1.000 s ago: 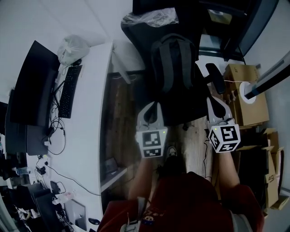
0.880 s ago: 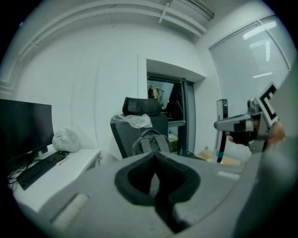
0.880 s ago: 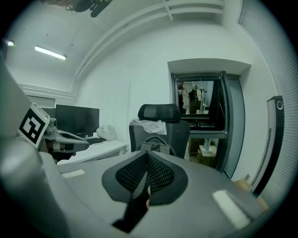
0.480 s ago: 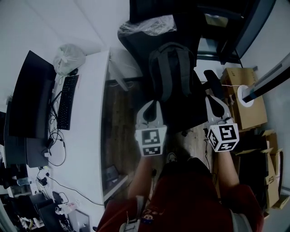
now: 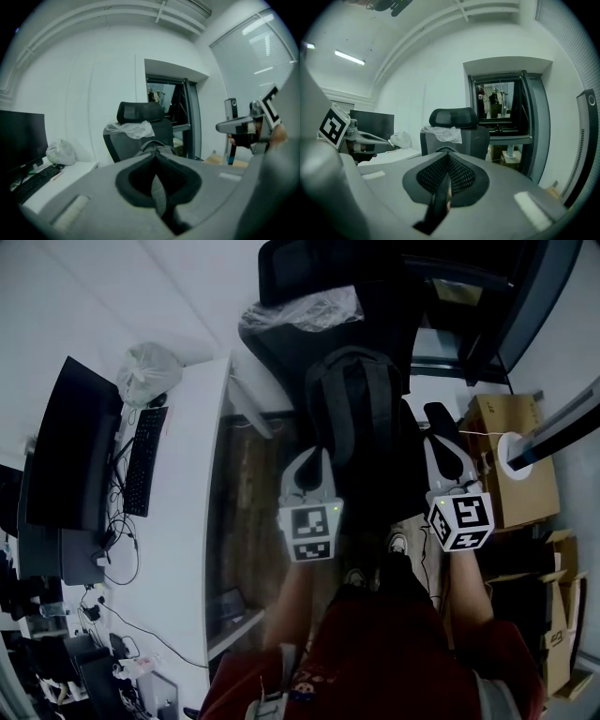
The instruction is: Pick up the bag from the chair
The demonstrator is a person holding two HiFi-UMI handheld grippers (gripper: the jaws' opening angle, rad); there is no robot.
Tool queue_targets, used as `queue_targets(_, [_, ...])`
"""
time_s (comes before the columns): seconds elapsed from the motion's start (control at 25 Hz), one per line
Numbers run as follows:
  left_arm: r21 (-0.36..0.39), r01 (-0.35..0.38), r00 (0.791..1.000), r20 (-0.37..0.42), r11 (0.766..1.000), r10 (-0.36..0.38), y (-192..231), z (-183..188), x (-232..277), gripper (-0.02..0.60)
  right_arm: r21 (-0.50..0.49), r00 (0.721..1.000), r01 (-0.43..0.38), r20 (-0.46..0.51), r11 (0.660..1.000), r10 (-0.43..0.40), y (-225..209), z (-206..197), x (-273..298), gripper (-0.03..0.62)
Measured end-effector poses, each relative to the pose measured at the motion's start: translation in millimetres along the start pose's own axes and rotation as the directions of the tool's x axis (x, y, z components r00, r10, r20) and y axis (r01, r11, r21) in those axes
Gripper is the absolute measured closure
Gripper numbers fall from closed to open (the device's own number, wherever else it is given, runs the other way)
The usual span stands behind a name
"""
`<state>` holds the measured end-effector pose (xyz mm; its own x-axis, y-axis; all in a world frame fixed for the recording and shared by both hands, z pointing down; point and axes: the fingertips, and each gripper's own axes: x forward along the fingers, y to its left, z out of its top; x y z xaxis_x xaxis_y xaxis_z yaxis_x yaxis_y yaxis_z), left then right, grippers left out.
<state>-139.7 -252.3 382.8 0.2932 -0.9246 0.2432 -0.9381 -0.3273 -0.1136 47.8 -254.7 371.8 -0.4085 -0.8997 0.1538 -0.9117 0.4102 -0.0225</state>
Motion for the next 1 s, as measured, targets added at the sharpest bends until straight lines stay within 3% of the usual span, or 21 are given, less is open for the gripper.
queue_targets(0.56, [0.038,-0.142,0.989,-0.032,0.989,0.143,-53,43,83,0.584,0.050,0.990,-0.133,0.058,0.990,0.130,-120,21,47,0.594])
queue_targets(1.0, [0.052,-0.205,0.974,-0.084,0.977,0.209,-63,34,112,0.583,0.078,0.976,-0.216,0.045,0.973,0.213,-144,4,78,0.594])
